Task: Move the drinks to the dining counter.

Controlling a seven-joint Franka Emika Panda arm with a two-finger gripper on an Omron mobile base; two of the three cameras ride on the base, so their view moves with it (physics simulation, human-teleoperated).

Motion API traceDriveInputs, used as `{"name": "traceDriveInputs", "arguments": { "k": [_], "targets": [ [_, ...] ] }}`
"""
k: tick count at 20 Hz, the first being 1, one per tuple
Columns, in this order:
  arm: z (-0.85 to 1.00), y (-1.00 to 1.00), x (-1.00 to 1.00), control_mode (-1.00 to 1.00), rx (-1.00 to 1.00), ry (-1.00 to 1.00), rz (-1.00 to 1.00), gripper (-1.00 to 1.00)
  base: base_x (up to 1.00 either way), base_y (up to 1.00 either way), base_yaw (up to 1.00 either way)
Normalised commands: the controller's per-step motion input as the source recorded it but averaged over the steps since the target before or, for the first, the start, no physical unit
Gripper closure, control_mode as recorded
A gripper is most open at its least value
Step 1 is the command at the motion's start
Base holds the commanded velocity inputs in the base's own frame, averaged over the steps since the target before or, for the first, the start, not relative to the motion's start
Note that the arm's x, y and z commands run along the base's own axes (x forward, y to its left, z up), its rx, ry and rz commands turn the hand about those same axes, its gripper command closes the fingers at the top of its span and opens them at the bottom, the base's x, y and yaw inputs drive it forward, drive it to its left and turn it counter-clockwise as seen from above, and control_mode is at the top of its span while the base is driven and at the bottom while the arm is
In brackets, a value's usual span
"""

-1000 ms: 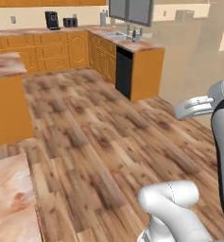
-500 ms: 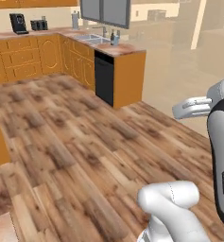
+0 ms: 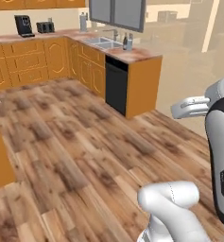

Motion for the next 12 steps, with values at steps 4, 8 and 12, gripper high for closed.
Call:
{"name": "traceDriveInputs", "arguments": {
  "k": [4,8,12],
  "targets": [
    [0.00,0.00,0.00,1.00,0.00,0.00,0.00,-1.00,1.00,-0.40,0.14],
    [0.00,0.00,0.00,1.00,0.00,0.00,0.00,-1.00,1.00,-0.44,0.14],
    [0.00,0.00,0.00,1.00,0.00,0.00,0.00,-1.00,1.00,-0.51,0.12]
  ]
}}
